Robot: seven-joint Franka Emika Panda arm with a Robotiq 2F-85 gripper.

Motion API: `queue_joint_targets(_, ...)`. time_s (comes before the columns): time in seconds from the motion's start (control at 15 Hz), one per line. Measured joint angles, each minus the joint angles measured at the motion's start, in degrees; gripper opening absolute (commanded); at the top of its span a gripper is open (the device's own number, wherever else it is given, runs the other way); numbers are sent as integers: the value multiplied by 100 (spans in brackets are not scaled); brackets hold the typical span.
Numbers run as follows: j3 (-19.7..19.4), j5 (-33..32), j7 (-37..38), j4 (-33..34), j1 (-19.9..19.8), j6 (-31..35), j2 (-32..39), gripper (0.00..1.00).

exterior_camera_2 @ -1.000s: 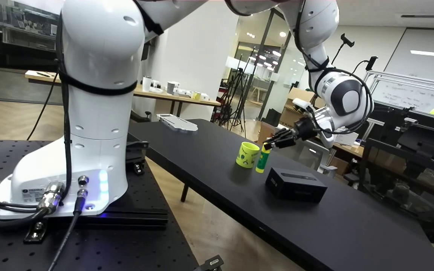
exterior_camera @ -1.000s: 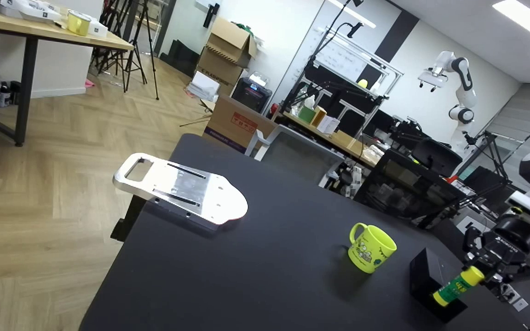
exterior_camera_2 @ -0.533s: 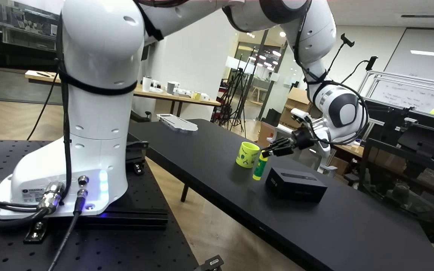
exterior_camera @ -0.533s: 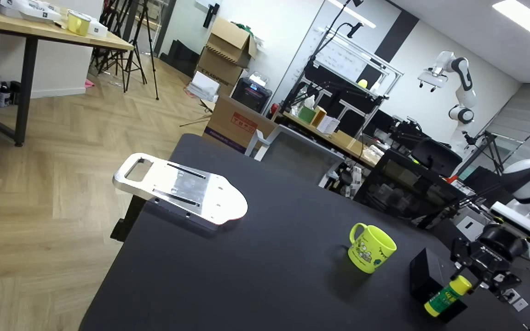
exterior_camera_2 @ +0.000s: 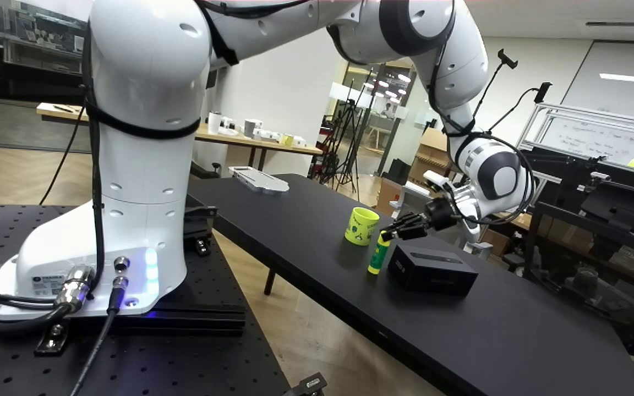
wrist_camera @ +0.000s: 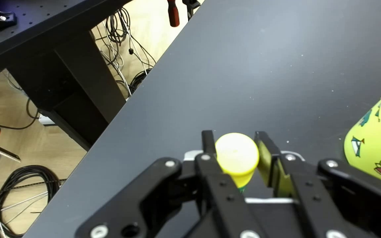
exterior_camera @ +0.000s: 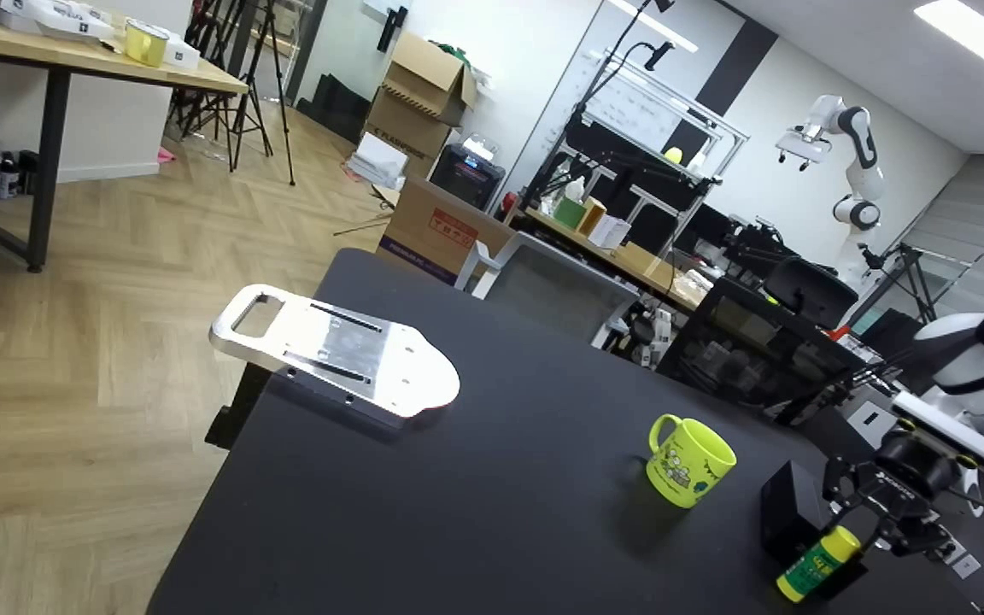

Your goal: Take the glue stick from the green cup and place it on the table

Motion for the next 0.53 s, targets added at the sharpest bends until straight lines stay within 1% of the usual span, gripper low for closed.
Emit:
queue_joint_targets(0.07,0,0,13,38,-4,-2,40,60)
queue_joint_targets(0.2,0,-1,34,99,-8,-48,91,73)
queue_joint_targets(0.27,0,-1,38,117,-8,-86,95,81)
queue_joint_targets(0.47,7,2,38,224,-8,-238,85,99)
queue_joint_targets(0.53,14,2,35,253,-7,-298,54,100)
